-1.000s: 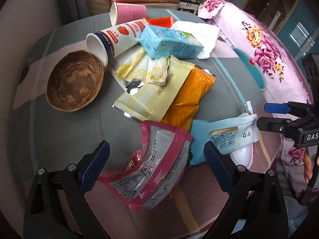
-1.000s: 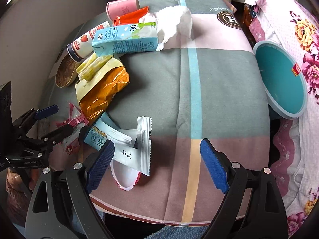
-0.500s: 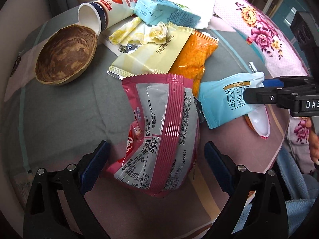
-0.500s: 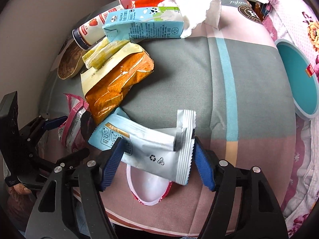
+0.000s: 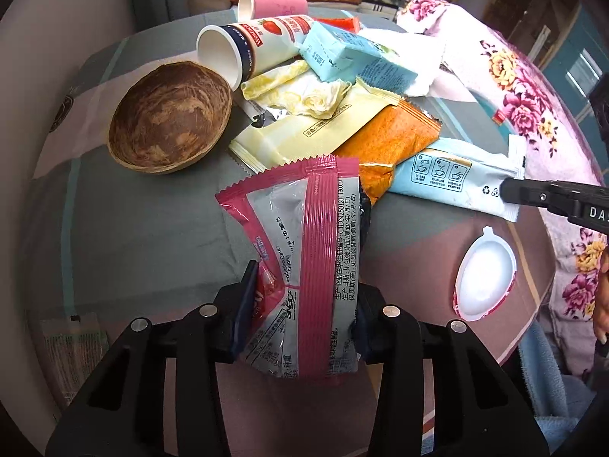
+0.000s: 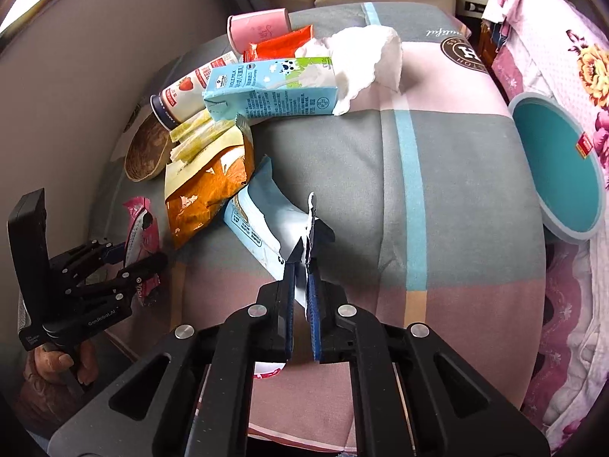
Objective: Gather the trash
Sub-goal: 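Carry the pink wrapper with the left gripper while the right carries the blue wrapper to the bin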
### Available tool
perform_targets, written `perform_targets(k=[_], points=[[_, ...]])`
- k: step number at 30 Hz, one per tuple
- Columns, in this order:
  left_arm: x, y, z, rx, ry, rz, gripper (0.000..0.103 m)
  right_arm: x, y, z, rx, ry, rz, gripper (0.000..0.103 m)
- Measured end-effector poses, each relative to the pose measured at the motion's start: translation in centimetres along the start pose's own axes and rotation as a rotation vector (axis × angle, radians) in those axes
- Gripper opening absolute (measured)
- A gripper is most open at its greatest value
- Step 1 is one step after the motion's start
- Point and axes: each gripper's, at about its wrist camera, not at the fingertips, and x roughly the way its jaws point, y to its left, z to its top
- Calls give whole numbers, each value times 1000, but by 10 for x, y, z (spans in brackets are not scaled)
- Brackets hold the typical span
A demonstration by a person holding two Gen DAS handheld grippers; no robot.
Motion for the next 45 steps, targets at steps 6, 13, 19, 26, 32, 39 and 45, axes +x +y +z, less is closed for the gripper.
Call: perform_targets(k=[6, 13, 19, 26, 32, 39, 45], points=[[-22, -14, 13, -1, -43, -39, 43, -23, -20, 1, 22, -51, -23, 7], [-30, -42, 39, 9, -77, -99, 43, -48, -50, 3, 93, -128, -19, 6], [-22, -76, 60, 51, -82, -115, 43, -65, -73, 7, 142, -184, -4, 6], [-11, -100, 79, 70, -73, -130, 43, -73, -89, 14, 160, -219, 6, 5], [-1, -114, 88, 83, -57, -129, 43, -82, -98, 21, 168, -248, 22, 5], [11, -118, 92, 79, -35, -131, 43, -62, -104, 24, 169, -185, 20, 11], [18, -114, 94, 72, -21, -120, 43, -42, -116, 28, 200, -165, 3, 15]])
